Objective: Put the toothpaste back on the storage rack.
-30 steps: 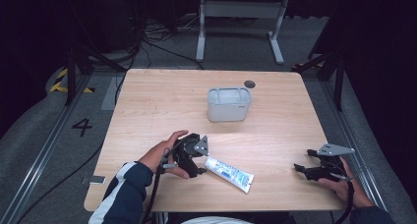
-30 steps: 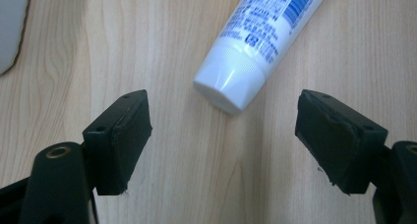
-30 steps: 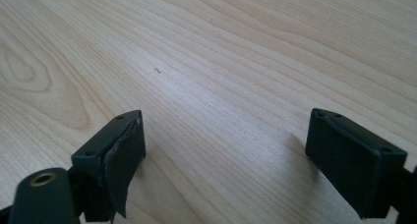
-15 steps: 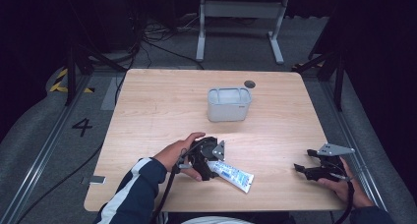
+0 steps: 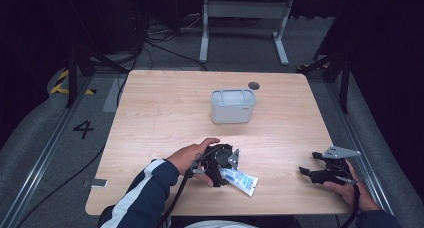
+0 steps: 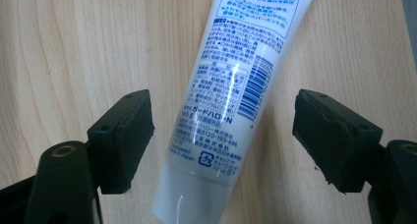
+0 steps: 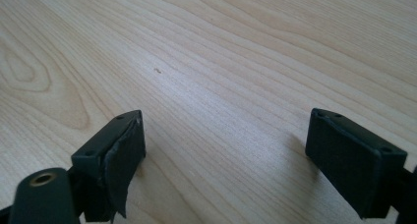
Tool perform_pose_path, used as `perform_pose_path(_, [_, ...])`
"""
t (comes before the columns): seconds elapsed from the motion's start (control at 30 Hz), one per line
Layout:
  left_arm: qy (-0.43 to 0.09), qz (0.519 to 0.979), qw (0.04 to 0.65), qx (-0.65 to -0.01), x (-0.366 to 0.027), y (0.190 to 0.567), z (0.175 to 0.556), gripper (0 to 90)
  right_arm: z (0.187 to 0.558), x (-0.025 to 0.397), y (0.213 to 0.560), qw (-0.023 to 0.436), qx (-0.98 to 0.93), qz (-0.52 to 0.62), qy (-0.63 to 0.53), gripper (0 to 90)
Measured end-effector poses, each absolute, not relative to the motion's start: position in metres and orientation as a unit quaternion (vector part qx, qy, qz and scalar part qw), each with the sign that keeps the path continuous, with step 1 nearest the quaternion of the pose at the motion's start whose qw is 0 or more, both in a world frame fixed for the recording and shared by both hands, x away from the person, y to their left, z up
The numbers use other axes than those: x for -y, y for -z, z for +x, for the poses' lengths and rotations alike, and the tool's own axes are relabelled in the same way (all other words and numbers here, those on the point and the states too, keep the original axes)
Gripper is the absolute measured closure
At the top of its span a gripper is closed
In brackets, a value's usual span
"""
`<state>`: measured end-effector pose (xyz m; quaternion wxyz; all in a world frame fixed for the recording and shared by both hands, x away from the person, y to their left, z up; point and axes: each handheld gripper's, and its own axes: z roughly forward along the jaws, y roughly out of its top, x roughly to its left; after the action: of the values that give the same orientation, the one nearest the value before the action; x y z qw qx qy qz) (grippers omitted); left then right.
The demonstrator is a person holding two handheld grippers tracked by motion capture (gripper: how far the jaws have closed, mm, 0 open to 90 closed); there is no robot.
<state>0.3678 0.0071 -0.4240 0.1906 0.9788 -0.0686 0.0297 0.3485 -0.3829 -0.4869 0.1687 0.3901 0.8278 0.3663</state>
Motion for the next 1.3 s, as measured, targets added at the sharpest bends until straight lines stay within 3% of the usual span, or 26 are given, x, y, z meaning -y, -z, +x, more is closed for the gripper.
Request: perform_pose_path(1.3, [0.008,0.985,0.144,0.1,0.029,0.447,0.369,29.0,0.348,0.383,0.487,0.169,-0.828,0.39,-0.366,15.6])
